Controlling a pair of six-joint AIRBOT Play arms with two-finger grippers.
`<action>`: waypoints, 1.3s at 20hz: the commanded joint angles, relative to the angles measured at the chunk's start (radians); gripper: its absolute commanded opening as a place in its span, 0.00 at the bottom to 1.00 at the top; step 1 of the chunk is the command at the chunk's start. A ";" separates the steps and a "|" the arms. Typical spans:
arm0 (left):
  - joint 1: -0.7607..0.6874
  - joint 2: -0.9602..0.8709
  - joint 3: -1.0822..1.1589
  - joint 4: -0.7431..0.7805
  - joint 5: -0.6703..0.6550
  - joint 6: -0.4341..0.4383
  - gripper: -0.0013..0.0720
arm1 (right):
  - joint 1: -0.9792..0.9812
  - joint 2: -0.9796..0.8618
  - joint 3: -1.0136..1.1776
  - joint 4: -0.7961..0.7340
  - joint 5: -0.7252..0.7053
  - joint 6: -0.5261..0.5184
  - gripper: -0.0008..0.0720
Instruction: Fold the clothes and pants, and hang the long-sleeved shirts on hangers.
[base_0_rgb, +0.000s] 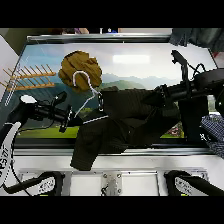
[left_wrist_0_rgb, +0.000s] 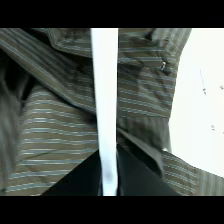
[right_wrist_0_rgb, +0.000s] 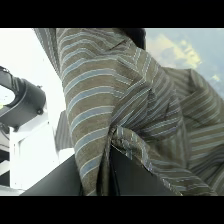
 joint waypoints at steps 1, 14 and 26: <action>0.000 0.000 0.001 -0.075 0.014 0.006 0.04 | 0.002 0.000 0.000 -0.009 0.001 -0.108 0.04; 0.000 0.000 0.001 -0.075 0.005 0.006 0.04 | 0.002 0.000 0.000 -0.011 0.045 -0.470 0.04; 0.000 0.000 0.001 -0.072 0.089 -0.240 0.63 | 0.002 0.019 0.000 -0.010 0.045 -0.470 0.03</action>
